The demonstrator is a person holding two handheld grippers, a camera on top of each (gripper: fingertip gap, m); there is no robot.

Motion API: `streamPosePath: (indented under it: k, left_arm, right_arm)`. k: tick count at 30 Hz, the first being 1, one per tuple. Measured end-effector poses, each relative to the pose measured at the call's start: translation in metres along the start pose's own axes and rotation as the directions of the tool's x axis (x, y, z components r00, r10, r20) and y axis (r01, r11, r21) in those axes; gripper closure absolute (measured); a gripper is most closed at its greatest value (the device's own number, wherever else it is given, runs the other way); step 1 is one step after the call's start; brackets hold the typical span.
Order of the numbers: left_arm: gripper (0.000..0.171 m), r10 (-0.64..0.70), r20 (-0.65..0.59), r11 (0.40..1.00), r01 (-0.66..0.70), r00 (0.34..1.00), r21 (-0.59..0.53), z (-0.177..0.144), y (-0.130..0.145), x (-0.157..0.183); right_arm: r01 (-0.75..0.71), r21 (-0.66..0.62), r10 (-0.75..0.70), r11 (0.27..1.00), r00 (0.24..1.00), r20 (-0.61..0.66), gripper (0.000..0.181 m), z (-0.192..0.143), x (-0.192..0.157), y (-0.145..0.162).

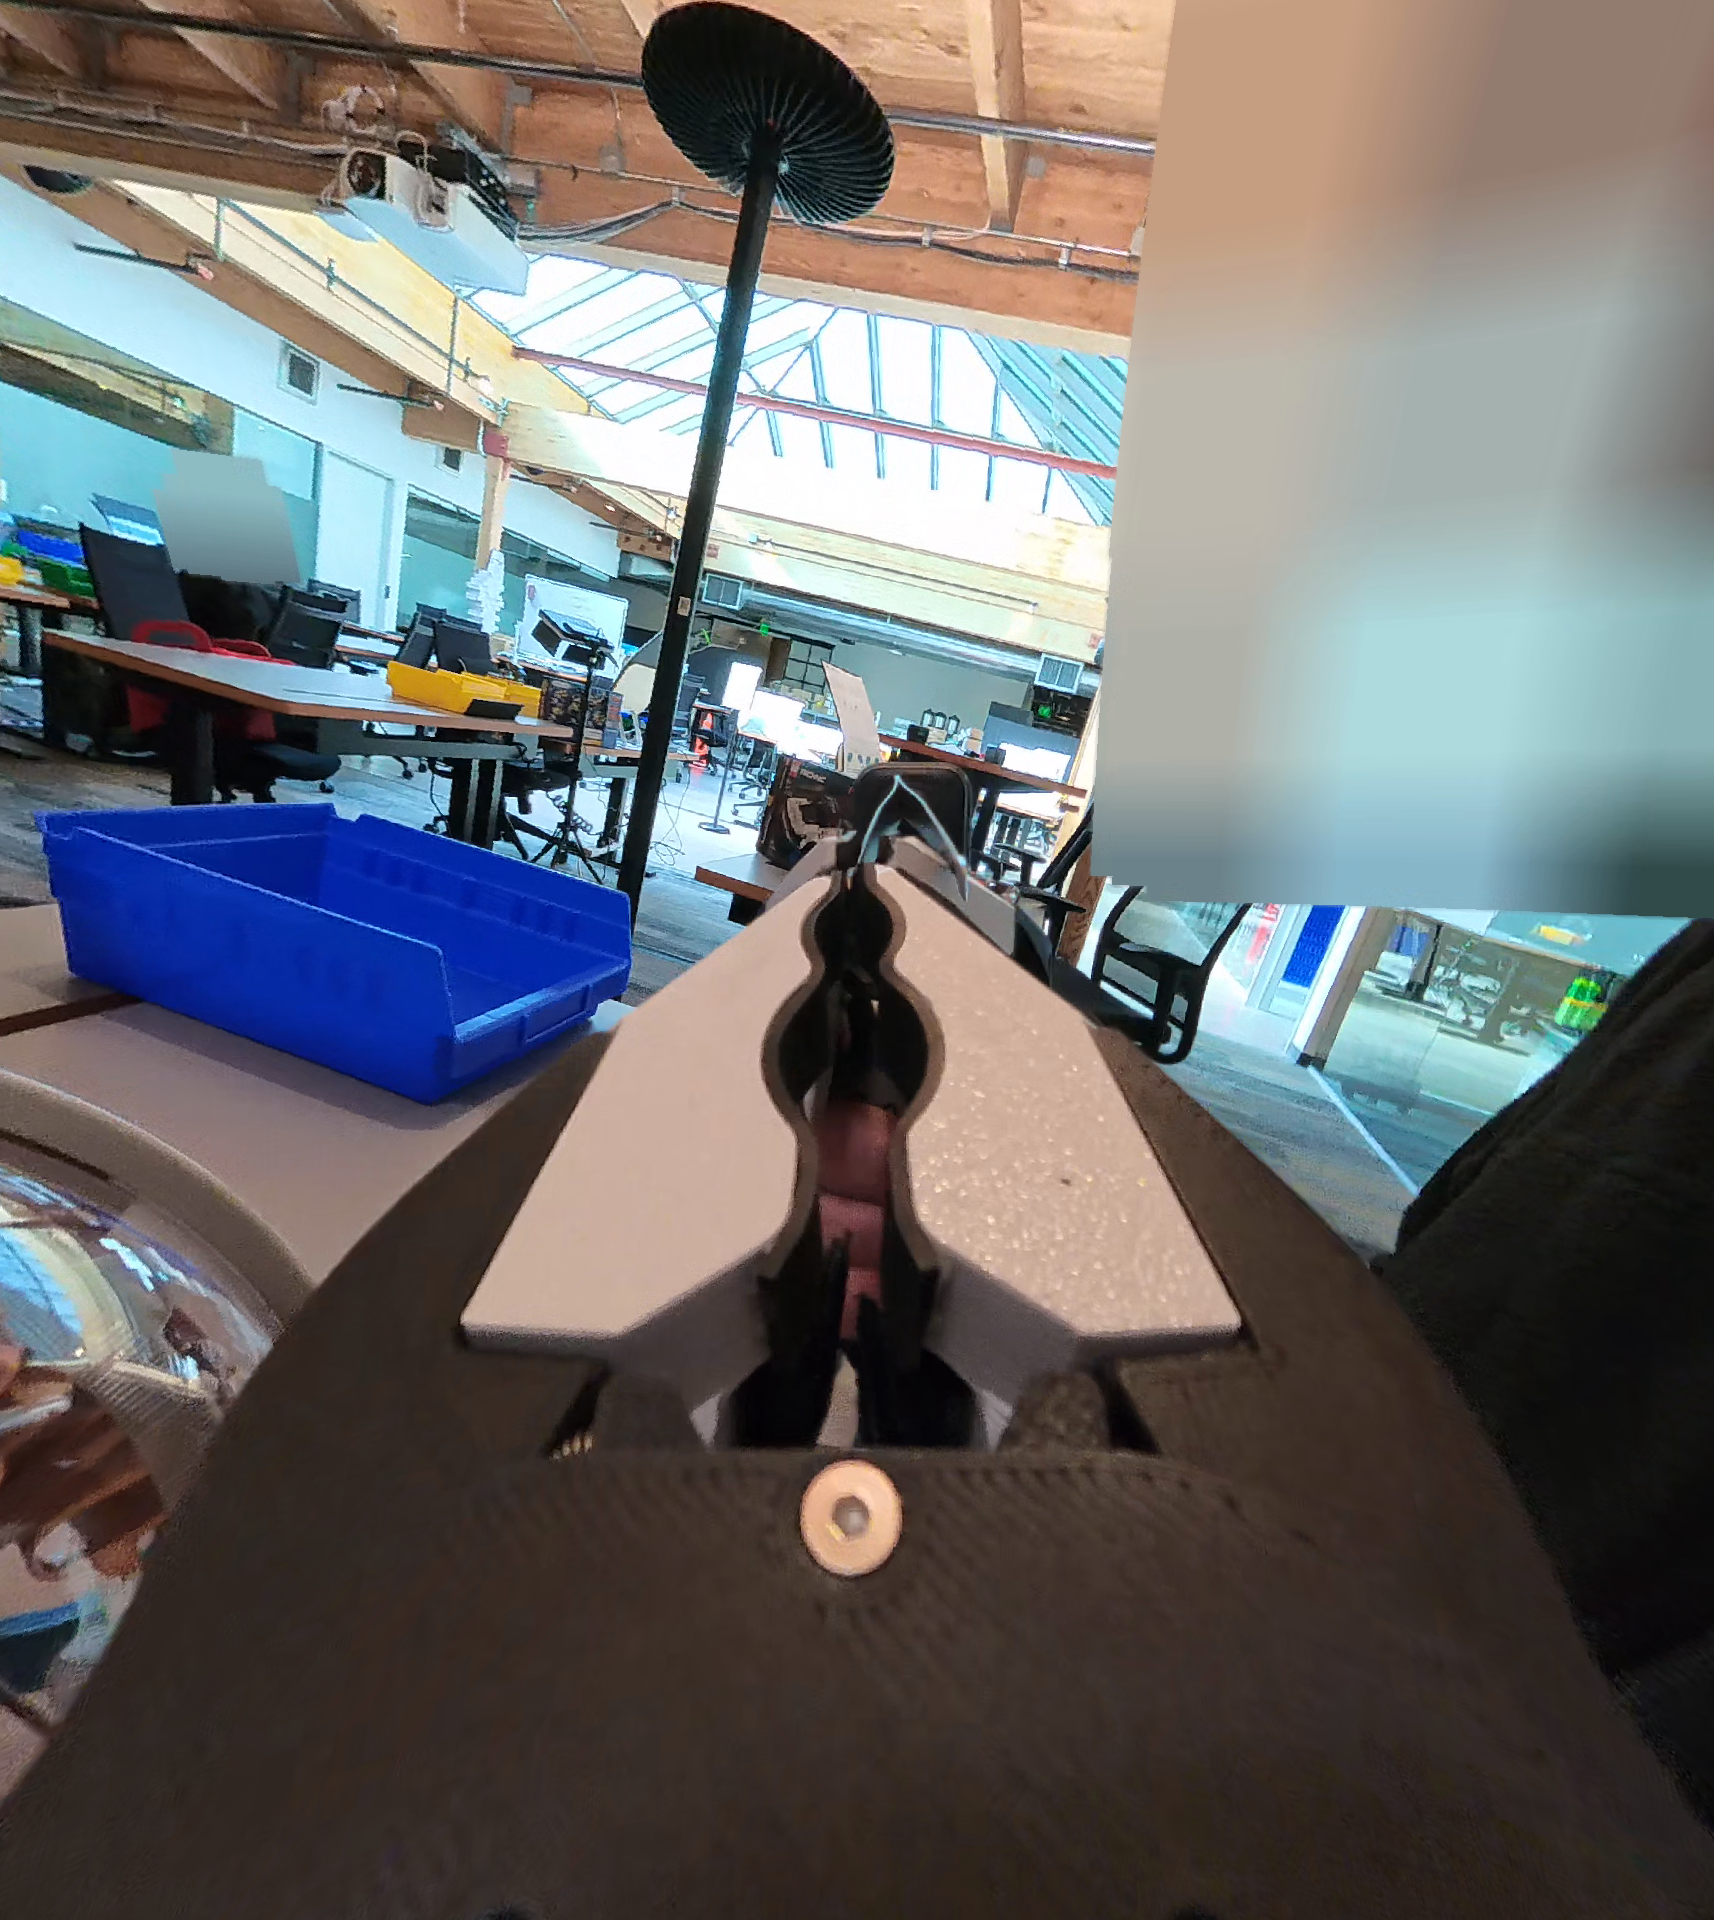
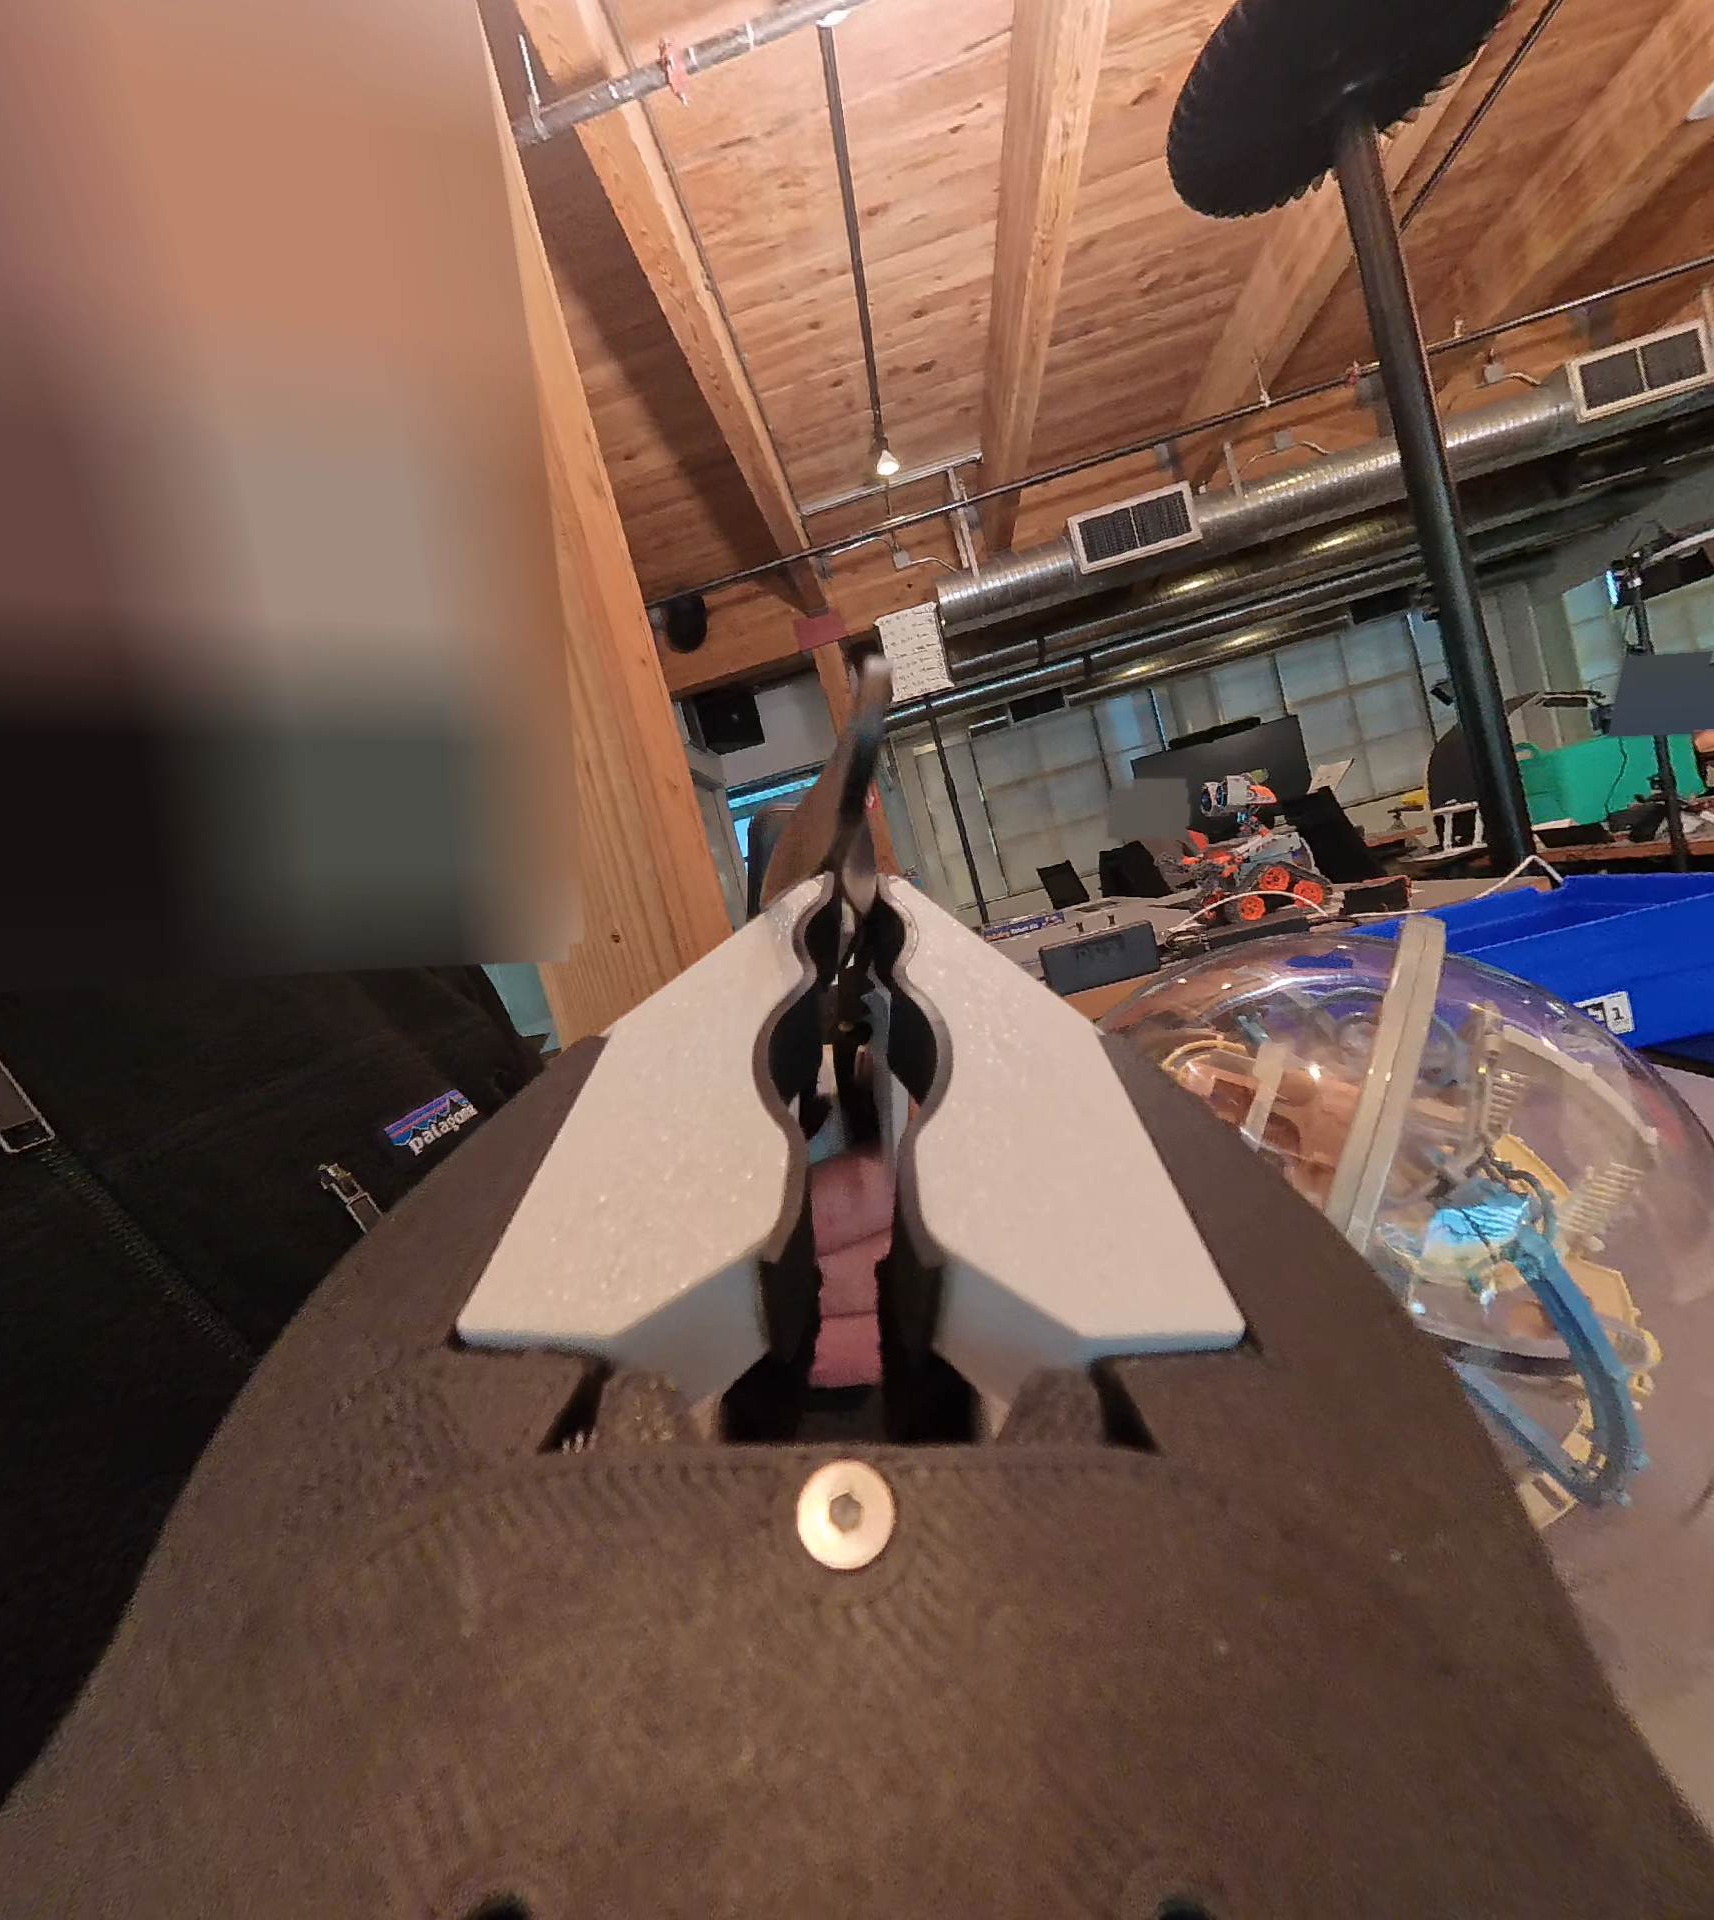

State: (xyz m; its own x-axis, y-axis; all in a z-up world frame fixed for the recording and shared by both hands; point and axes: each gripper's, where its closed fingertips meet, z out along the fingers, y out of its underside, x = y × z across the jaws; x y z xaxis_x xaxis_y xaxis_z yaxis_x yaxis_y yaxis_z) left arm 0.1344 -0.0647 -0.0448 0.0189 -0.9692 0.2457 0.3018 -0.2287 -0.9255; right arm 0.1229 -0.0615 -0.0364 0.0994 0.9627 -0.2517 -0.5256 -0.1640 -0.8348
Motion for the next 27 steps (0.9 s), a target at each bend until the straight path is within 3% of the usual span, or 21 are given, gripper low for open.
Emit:
streamPosePath:
  k: [16,23,27]
  left_arm:
    - [0.171,0.036,-0.03,0.999,-0.037,0.999,-0.034,-0.001,0.005,0.006]
    - [0.171,0.033,-0.023,0.999,-0.034,0.999,-0.042,-0.001,0.006,0.005]
    - [0.171,0.04,-0.032,0.998,-0.041,0.999,-0.037,-0.003,0.006,0.006]
  right_arm:
    - [0.053,-0.015,-0.053,0.998,0.999,0.009,0.181,-0.009,-0.006,0.001]
    - [0.005,0.011,-0.006,1.0,1.0,0.016,0.181,-0.011,-0.004,0.002]
    - [0.016,-0.034,-0.016,0.999,1.0,0.012,0.181,-0.012,-0.005,0.008]
